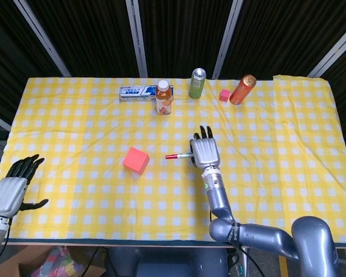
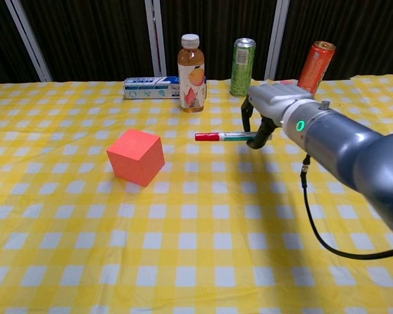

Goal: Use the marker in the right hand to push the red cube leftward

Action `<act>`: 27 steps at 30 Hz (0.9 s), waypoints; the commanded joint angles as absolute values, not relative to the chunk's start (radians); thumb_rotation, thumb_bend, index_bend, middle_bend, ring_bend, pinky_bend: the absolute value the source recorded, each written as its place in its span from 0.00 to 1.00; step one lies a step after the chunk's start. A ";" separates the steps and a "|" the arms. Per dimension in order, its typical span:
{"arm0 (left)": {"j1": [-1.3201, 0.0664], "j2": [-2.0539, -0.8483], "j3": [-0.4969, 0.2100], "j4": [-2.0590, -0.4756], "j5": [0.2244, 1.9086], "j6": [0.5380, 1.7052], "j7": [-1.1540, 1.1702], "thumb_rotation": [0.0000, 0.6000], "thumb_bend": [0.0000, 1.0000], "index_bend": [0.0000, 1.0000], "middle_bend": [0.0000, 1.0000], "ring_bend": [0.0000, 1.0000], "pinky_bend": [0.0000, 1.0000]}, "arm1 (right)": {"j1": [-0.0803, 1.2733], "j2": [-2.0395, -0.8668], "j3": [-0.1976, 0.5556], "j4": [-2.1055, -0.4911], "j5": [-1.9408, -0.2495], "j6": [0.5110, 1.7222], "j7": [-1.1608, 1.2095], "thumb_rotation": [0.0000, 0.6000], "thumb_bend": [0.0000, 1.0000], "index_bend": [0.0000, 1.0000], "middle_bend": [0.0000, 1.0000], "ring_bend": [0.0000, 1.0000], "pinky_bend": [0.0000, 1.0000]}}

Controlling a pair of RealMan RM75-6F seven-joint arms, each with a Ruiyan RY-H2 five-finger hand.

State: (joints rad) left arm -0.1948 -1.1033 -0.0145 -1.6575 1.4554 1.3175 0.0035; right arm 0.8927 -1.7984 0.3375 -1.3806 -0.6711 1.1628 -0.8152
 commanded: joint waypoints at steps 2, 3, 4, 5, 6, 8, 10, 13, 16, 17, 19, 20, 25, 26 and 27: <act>-0.194 -1.101 -0.010 -1.661 1.454 1.313 0.007 1.00 0.00 0.00 0.00 0.00 0.00 | 0.812 -1.679 0.286 -1.476 -0.703 1.192 -0.786 1.00 0.40 0.67 0.28 0.00 0.00; -0.194 -1.100 -0.010 -1.663 1.453 1.312 0.007 1.00 0.00 0.00 0.00 0.00 0.00 | 0.800 -1.662 0.278 -1.483 -0.705 1.196 -0.783 1.00 0.40 0.67 0.28 0.00 0.00; -0.194 -1.100 -0.010 -1.664 1.454 1.312 0.009 1.00 0.00 0.00 0.00 0.00 0.00 | 0.789 -1.647 0.270 -1.487 -0.707 1.199 -0.779 1.00 0.40 0.67 0.28 0.00 0.00; -0.193 -1.101 -0.010 -1.664 1.455 1.314 0.011 1.00 0.00 0.00 0.00 0.00 0.00 | 0.776 -1.634 0.263 -1.487 -0.706 1.206 -0.774 1.00 0.40 0.67 0.28 0.00 0.00; -0.193 -1.102 -0.010 -1.664 1.456 1.316 0.013 1.00 0.00 0.00 0.00 0.00 0.00 | 0.766 -1.624 0.258 -1.487 -0.705 1.207 -0.767 1.00 0.40 0.67 0.28 0.00 0.00; -0.191 -1.103 -0.009 -1.664 1.460 1.321 0.017 1.00 0.00 0.00 0.00 0.00 0.00 | 0.748 -1.606 0.250 -1.480 -0.702 1.205 -0.751 1.00 0.40 0.67 0.28 0.00 0.00; -0.190 -1.105 -0.009 -1.663 1.461 1.324 0.021 1.00 0.00 0.00 0.00 0.00 0.00 | 0.735 -1.594 0.243 -1.467 -0.703 1.199 -0.738 1.00 0.40 0.67 0.28 0.00 0.00; -0.189 -1.108 -0.010 -1.661 1.458 1.325 0.026 1.00 0.00 0.00 0.00 0.00 0.00 | 0.722 -1.585 0.237 -1.437 -0.702 1.185 -0.718 1.00 0.40 0.67 0.28 0.00 0.00; -0.190 -1.108 -0.012 -1.660 1.451 1.321 0.027 1.00 0.00 0.00 0.00 0.00 0.00 | 0.716 -1.584 0.234 -1.403 -0.698 1.164 -0.702 1.00 0.40 0.67 0.28 0.00 0.00; -0.191 -1.108 -0.012 -1.660 1.450 1.319 0.027 1.00 0.00 0.00 0.00 0.00 0.00 | 0.714 -1.585 0.233 -1.391 -0.693 1.154 -0.697 1.00 0.40 0.67 0.28 0.00 0.00; -0.191 -1.108 -0.012 -1.660 1.449 1.317 0.028 1.00 0.00 0.00 0.00 0.00 0.00 | 0.713 -1.588 0.231 -1.377 -0.689 1.140 -0.694 1.00 0.40 0.67 0.28 0.00 0.00; -0.192 -1.108 -0.013 -1.660 1.448 1.317 0.027 1.00 0.00 0.00 0.00 0.00 0.00 | 0.714 -1.592 0.228 -1.366 -0.687 1.132 -0.694 1.00 0.40 0.67 0.28 0.00 0.00; -0.191 -1.107 -0.013 -1.660 1.450 1.319 0.025 1.00 0.00 0.00 0.00 0.00 0.00 | 0.719 -1.611 0.219 -1.326 -0.666 1.102 -0.711 1.00 0.40 0.58 0.28 0.00 0.00; -0.191 -1.107 -0.013 -1.659 1.450 1.320 0.024 1.00 0.00 0.00 0.00 0.00 0.00 | 0.720 -1.614 0.218 -1.323 -0.662 1.099 -0.717 1.00 0.40 0.54 0.28 0.00 0.00; -0.190 -1.107 -0.014 -1.659 1.449 1.320 0.023 1.00 0.00 0.00 0.00 0.00 0.00 | 0.720 -1.616 0.217 -1.321 -0.661 1.097 -0.719 1.00 0.40 0.49 0.28 0.00 0.00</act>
State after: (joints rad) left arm -0.1904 -1.1072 -0.0135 -1.6589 1.4495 1.3197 0.0235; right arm 0.7191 -1.6136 0.2188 -1.3232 -0.6633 1.0997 -0.7165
